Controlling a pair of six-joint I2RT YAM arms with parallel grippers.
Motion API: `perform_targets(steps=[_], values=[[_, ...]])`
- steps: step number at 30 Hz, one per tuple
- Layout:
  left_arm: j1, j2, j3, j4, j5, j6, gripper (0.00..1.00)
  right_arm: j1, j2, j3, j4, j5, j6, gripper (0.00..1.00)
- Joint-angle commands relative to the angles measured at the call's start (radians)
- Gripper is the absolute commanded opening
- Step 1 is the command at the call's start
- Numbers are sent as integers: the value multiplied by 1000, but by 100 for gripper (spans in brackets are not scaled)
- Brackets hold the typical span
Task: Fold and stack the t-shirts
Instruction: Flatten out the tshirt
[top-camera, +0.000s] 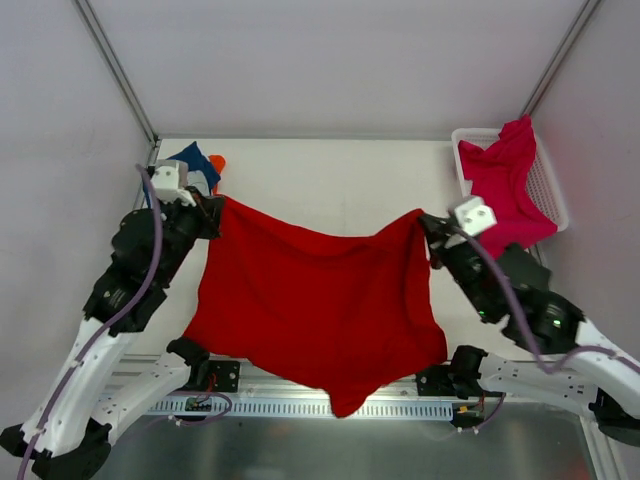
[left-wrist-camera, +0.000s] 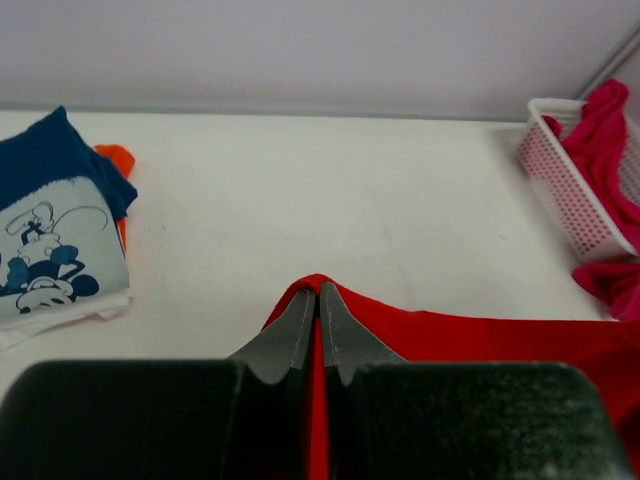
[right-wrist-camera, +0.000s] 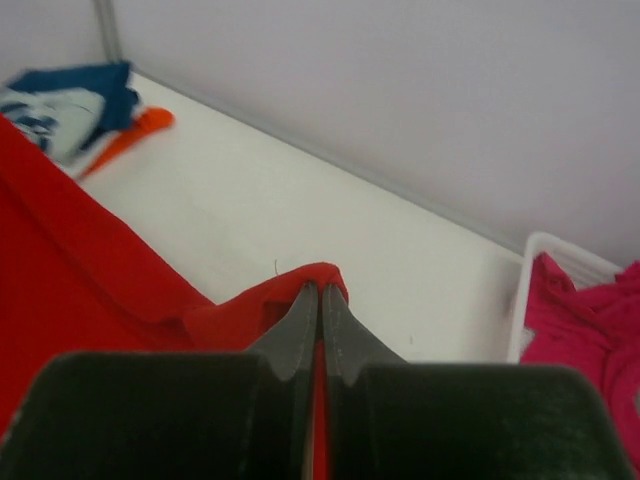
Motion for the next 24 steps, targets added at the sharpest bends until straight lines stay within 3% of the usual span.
perform_targets(steps=[1, 5, 10, 17, 24], values=[[-4, 53, -72, 217, -109, -53, 0, -129, 85, -52, 156, 64, 82, 0], [-4, 165, -171, 364, -233, -91, 0, -370, 188, -185, 255, -179, 292, 0], [9, 414, -218, 576, -345, -53, 0, -464, 404, -251, 448, -131, 264, 0], [86, 702, -118, 688, -347, -48, 0, -584, 769, -110, 515, -163, 293, 0], [227, 893, -23, 731, -220, -122, 0, -640, 1050, 94, 555, -223, 265, 0]])
